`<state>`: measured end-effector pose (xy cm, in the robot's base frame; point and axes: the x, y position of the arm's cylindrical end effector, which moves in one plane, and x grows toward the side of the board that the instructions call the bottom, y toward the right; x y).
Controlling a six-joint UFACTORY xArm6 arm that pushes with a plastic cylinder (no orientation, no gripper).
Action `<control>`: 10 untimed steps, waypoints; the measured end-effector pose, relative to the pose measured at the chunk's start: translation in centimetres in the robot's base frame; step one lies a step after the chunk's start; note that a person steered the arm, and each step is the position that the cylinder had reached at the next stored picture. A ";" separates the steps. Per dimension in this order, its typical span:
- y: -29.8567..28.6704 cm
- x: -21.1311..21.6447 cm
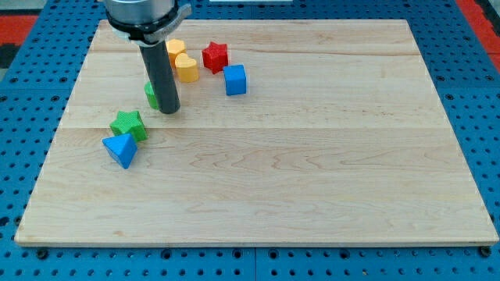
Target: Move the green star to the bottom side of the red circle
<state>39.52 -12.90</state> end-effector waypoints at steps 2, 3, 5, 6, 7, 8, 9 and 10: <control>-6.8 -1.6; -11.2 0.9; -10.7 6.8; -6.3 8.4; 0.4 6.2; 2.3 3.2; 3.0 6.8; 1.0 7.8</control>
<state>47.31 -11.86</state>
